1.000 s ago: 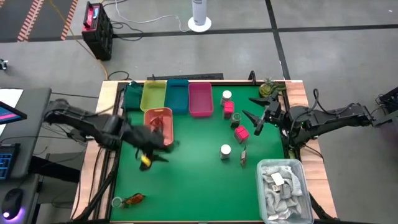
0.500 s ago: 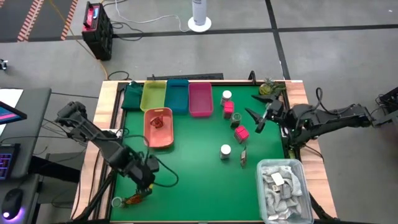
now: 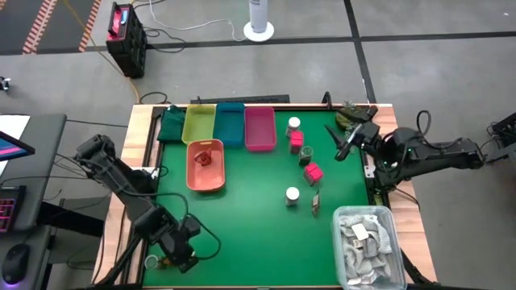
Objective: Sort spices by type
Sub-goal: Put the bottom orange seasoning pack into the orange bin
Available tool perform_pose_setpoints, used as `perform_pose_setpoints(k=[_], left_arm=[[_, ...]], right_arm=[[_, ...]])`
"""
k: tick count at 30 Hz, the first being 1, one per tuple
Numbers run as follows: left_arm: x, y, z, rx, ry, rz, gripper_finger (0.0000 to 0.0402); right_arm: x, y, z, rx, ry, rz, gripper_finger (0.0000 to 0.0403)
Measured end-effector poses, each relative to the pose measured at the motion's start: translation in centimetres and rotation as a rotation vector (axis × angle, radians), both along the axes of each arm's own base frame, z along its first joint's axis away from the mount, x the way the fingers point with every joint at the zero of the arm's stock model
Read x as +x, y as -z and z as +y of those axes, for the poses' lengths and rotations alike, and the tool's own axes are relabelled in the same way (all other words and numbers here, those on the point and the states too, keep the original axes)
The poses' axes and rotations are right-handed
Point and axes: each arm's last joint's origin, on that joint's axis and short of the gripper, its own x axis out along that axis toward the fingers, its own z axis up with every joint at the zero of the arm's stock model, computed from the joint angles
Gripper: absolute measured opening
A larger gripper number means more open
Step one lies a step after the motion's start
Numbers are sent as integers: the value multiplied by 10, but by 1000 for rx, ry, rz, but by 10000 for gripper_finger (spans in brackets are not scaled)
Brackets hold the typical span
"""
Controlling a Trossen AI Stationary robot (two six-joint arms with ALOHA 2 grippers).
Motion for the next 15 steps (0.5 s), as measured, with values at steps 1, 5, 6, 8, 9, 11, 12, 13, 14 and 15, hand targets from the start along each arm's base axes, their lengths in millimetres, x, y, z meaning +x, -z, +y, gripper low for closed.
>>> perform_pose_setpoints(k=[1, 5, 6, 8, 9, 11, 12, 13, 14, 15], left_arm=[[-3, 0, -2, 1, -2, 8, 209], [-10, 5, -8, 7, -20, 17, 209], [-12, 7, -8, 13, -26, 26, 209], [-16, 9, -10, 19, -39, 35, 209], [-17, 11, -10, 23, -45, 38, 209], [-21, 14, -11, 36, -49, 56, 209], [-23, 15, -11, 45, -51, 62, 209], [-24, 16, -12, 47, -52, 64, 209], [-25, 16, -12, 47, -50, 65, 209], [-25, 18, -12, 50, -48, 67, 209]], right_arm=[[0, -1, -1, -7, 6, -2, 305], [-1, -3, -2, -16, 19, -18, 305], [-1, -4, -3, -17, 21, -26, 305], [-1, -5, -3, -21, 23, -39, 305], [-1, -5, -3, -24, 24, -40, 305], [1, -5, -2, -31, 22, -39, 305], [2, -5, -2, -36, 21, -38, 305], [3, -6, -2, -43, 21, -38, 305], [4, -6, -2, -47, 22, -37, 305], [6, -5, -2, -50, 22, -30, 305]])
